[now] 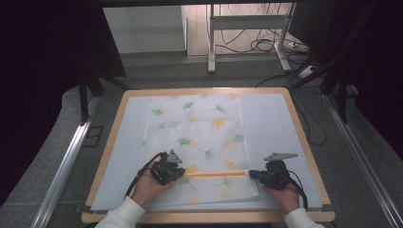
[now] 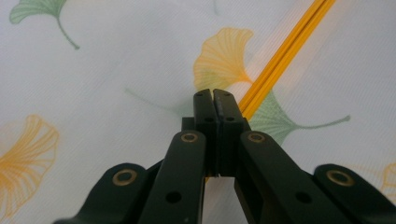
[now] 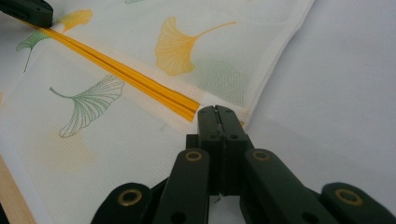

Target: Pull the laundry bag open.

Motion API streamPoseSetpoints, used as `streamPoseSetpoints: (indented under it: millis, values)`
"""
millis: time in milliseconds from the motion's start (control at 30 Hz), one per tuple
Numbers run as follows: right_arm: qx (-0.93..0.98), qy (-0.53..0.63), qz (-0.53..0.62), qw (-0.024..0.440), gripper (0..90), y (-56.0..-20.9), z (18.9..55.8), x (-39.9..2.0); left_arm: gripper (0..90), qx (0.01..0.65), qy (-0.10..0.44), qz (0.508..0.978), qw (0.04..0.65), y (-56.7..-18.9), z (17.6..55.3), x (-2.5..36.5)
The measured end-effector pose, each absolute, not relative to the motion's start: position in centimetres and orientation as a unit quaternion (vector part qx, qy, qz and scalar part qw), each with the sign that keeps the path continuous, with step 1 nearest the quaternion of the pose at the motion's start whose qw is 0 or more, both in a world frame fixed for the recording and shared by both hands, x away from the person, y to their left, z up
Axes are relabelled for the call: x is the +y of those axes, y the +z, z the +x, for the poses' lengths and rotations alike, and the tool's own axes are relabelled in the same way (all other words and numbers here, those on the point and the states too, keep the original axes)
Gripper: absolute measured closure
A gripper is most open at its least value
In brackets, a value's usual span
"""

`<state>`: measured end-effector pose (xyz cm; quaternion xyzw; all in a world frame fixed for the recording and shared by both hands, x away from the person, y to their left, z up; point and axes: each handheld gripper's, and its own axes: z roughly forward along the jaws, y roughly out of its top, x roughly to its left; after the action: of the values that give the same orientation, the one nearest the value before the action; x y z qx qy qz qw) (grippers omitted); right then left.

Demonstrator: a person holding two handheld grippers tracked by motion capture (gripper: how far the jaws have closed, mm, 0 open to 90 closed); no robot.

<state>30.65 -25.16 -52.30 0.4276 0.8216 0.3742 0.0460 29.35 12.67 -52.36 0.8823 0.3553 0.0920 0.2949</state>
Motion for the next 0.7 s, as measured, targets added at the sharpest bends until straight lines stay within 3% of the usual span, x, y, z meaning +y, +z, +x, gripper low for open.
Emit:
streamPoseSetpoints:
  millis: [700]
  values:
    - [0.822,0.374,0.427,0.048,89.8,-52.3,30.6,-25.2,90.0,0.367,0.095,0.879,0.29,-52.4,29.1,14.4]
